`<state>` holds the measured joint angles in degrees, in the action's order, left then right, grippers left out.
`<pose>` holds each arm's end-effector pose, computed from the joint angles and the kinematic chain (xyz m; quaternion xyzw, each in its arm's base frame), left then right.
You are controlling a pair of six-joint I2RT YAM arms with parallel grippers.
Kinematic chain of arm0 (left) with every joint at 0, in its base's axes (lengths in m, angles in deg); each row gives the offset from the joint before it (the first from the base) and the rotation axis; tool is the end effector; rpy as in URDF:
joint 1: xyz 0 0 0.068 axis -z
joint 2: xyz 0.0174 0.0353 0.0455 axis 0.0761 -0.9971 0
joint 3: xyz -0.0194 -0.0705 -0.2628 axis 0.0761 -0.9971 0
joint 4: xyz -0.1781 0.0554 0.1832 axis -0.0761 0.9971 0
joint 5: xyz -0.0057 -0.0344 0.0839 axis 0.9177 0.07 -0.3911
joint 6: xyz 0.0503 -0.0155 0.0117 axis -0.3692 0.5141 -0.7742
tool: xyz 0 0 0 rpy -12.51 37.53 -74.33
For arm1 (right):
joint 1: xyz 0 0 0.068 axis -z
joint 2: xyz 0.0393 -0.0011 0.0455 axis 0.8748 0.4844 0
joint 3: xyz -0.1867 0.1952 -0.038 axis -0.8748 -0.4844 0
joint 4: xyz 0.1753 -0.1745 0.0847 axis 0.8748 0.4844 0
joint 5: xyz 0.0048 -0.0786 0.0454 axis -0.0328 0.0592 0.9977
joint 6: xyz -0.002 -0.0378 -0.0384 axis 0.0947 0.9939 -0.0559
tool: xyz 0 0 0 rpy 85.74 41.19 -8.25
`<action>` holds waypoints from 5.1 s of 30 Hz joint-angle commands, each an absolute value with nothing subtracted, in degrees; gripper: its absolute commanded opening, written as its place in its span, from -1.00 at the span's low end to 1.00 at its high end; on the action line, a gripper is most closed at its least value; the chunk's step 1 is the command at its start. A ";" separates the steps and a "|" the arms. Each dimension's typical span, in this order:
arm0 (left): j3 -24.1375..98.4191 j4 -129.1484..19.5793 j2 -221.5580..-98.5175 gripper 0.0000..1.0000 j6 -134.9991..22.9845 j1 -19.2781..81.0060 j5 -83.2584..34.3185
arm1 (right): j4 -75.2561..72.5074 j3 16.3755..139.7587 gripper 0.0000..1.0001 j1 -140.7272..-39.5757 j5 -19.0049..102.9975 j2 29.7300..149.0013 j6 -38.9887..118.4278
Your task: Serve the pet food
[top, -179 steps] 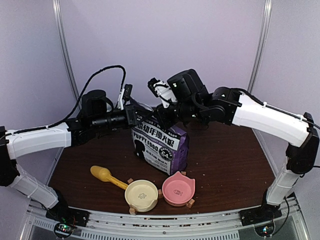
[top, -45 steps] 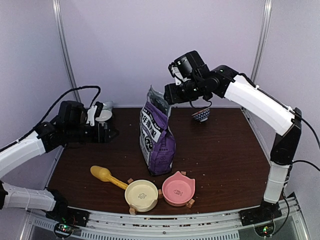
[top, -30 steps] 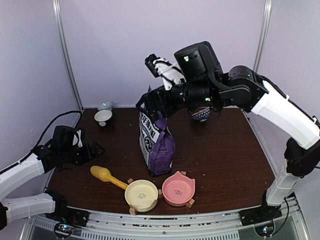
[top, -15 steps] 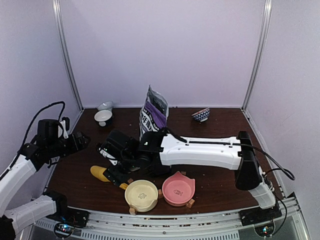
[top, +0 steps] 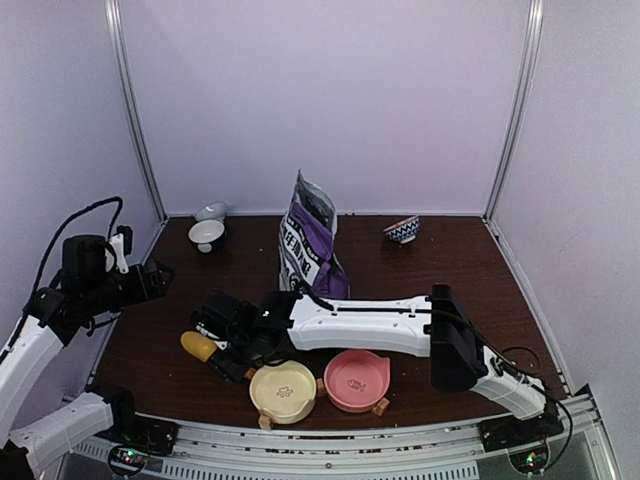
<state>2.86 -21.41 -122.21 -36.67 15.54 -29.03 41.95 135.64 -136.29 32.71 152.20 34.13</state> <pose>0.1461 -0.0313 0.2794 -0.1334 0.8596 -0.2031 0.4495 0.1405 0.5304 0.1930 -0.4930 0.8152 0.2005 0.2286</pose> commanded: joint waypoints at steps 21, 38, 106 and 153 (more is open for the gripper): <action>3.76 -22.46 -118.71 0.82 -38.03 15.15 -31.00 | 41.88 141.46 -0.17 -134.86 31.26 160.29 36.37; 4.53 -21.69 -116.50 0.82 -40.61 15.09 -31.79 | 38.63 142.17 -0.64 -134.60 33.45 158.40 35.30; 36.43 -30.62 -143.65 -0.58 -74.79 42.37 13.99 | 40.26 99.62 -0.74 -116.89 93.90 92.88 5.58; 17.11 -52.26 -138.33 -1.00 -20.18 42.86 0.81 | -11.02 59.10 0.91 -102.88 79.30 71.37 5.11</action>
